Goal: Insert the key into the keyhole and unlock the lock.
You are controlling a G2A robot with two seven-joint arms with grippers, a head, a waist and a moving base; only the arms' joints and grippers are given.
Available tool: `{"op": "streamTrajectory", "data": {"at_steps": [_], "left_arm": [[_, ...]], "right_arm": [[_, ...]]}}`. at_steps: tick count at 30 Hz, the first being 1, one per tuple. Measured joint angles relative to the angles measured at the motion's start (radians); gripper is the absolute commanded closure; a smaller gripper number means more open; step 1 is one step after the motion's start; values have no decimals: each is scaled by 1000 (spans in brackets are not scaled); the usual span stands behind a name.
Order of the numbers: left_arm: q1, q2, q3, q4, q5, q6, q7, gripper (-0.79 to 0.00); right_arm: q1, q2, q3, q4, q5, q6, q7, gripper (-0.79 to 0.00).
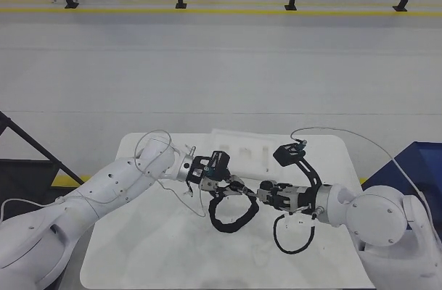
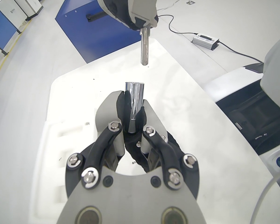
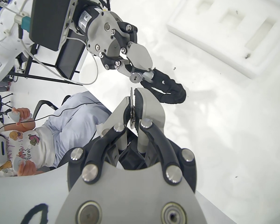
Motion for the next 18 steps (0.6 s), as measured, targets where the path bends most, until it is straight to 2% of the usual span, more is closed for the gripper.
{"op": "streamTrajectory", "data": {"at_steps": [9, 18], "left_arm": [[0, -40, -15, 33, 8, -8, -19, 0], [-5, -57, -2, 49, 46, -8, 14, 0]], "right_arm": [[2, 8, -21, -30, -44, 55, 17, 0], [4, 14, -31, -7, -63, 58, -5, 0]]}}
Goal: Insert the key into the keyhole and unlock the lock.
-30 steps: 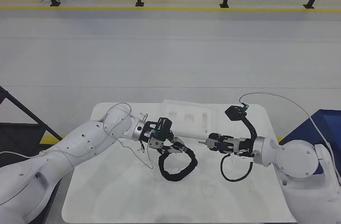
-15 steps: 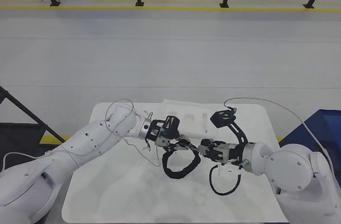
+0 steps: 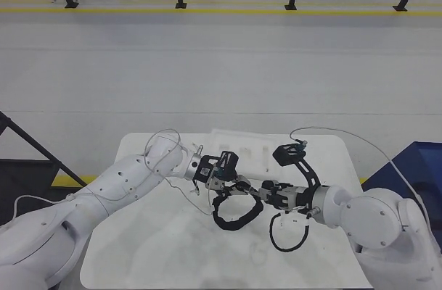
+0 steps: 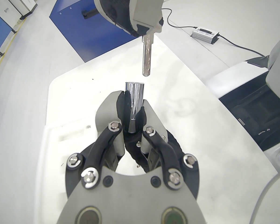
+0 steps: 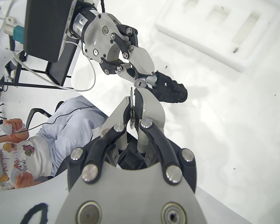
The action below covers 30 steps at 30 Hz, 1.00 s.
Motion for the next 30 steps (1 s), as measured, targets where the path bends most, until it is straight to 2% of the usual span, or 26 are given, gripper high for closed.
{"op": "streamTrajectory", "data": {"at_steps": [13, 30], "left_arm": [[-6, -9, 22, 25, 14, 0, 35, 0], [-16, -19, 46, 50, 28, 0, 69, 0]], "right_arm": [[15, 7, -25, 18, -41, 37, -1, 0], [25, 12, -46, 42, -9, 36, -15, 0]]}}
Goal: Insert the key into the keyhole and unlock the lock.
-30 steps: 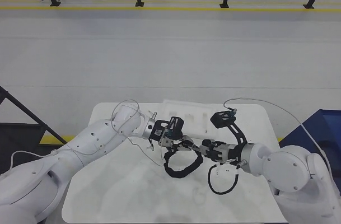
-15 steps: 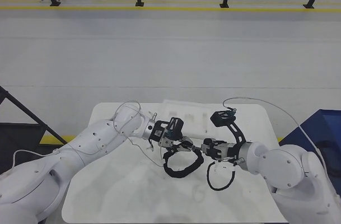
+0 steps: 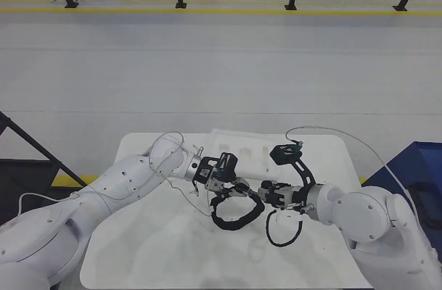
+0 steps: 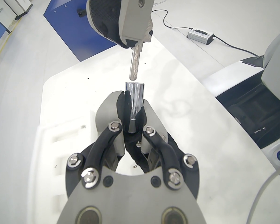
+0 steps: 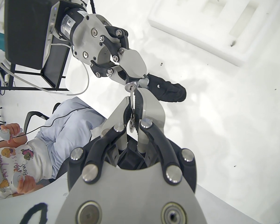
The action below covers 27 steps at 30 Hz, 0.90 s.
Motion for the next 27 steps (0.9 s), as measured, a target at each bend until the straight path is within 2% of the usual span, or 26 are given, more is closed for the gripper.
{"op": "streamTrajectory", "data": {"at_steps": [19, 27], "left_arm": [[-8, -9, 4, 4, -3, 0, -15, 0], [-17, -13, 12, -1, 0, 0, -24, 0]], "right_arm": [[37, 5, -30, 45, 22, -14, 5, 0], [69, 4, -57, 70, 13, 10, 2, 0]]}}
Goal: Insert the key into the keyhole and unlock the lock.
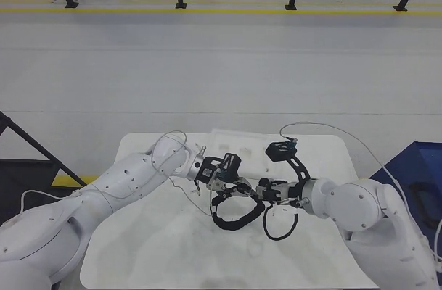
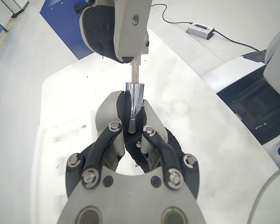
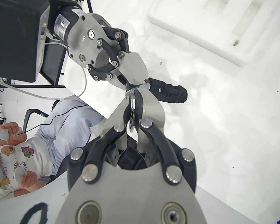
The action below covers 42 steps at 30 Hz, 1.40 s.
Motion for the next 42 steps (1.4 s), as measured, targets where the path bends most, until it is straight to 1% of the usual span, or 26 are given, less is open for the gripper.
{"op": "streamTrajectory", "data": {"at_steps": [12, 13, 14, 15, 21, 25, 29, 32, 34, 39, 40, 42], "left_arm": [[-10, -4, 13, 3, -5, 0, 14, 0], [-10, -4, 13, 3, -4, 0, 15, 0], [-9, -4, 13, 4, -4, 0, 18, 0], [-8, -4, 13, 8, -5, 0, 21, 0], [11, -3, 13, 37, -36, 0, 28, 0], [25, 1, 13, 64, -86, 0, 16, 0], [35, 11, 13, 81, -152, 0, -1, 0], [40, 21, 13, 81, -207, 0, -31, 0], [42, 30, 13, 72, -251, 0, -60, 0], [33, 56, 13, 25, -355, 0, -143, 0], [32, 60, 13, 15, -373, 0, -158, 0], [31, 72, 13, -8, -417, 0, -198, 0]], "right_arm": [[40, -3, -47, 27, -16, 25, 0, 0], [41, -3, -48, 29, -16, 26, -3, -151], [42, -3, -49, 30, -13, 27, -6, -520], [43, -4, -50, 32, -10, 27, -11, -785], [39, -3, -39, 34, 9, 18, -42, -785], [31, 2, -29, 25, 6, -42, -56, -785], [19, 8, -21, 15, -6, -152, -65, -785], [13, 15, -22, 7, -8, -265, -54, -785], [4, 20, -27, -3, -37, -353, -47, -785], [-19, 30, -30, -14, -57, -513, -34, -785], [-19, 30, -30, -14, -55, -524, -33, -785], [-19, 30, -30, -13, -55, -515, -33, -785]]}}
